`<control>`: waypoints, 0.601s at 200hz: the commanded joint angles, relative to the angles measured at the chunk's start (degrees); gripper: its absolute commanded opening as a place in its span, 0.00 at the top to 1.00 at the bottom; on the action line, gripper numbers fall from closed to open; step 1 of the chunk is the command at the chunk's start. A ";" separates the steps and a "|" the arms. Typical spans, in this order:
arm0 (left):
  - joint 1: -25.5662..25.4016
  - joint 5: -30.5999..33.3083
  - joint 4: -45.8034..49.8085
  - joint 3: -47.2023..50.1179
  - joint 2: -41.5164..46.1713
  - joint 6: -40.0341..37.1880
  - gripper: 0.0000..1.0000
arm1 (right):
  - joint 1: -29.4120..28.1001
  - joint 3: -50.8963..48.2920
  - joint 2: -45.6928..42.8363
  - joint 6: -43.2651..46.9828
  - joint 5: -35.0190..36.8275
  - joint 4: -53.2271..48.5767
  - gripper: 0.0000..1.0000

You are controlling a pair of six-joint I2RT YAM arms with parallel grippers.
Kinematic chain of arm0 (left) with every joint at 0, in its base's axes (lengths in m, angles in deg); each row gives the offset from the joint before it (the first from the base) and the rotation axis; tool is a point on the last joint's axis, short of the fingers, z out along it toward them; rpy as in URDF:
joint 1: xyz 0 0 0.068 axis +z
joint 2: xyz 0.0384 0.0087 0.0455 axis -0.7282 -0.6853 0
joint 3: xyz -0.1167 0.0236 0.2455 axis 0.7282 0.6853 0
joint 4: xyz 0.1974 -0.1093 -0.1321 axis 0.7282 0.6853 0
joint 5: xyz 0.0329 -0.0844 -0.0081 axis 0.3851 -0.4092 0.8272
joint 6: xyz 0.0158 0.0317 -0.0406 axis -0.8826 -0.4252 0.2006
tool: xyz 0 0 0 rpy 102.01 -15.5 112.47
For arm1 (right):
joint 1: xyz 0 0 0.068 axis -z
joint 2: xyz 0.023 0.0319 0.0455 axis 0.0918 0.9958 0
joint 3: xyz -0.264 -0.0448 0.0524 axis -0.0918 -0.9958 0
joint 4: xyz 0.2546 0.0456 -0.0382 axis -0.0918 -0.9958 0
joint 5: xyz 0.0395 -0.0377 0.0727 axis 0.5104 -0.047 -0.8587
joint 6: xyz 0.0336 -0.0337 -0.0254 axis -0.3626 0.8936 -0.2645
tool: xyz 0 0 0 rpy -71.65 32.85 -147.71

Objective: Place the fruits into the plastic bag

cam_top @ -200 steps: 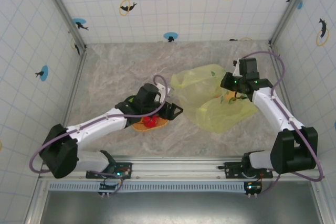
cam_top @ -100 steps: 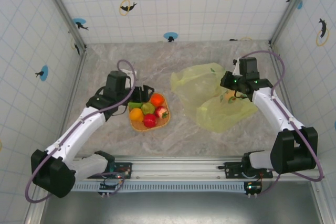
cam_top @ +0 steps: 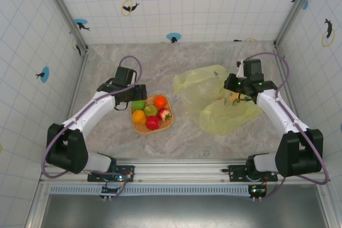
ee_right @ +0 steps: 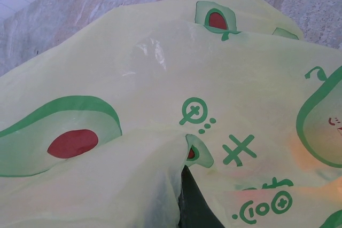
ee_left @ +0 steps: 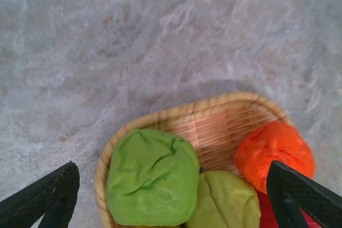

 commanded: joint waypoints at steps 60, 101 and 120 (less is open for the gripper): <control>-0.16 0.49 1.50 -0.38 -7.26 -0.98 0.16 | -0.03 -1.73 -0.13 0.49 -0.39 2.18 1.00; -0.58 0.52 0.56 0.36 -9.68 -1.16 0.16 | -0.10 -2.35 -0.48 0.49 -0.17 2.18 1.00; -0.79 0.42 0.08 0.41 -10.41 -1.16 0.17 | -0.08 -2.57 -0.46 0.40 -0.15 2.27 1.00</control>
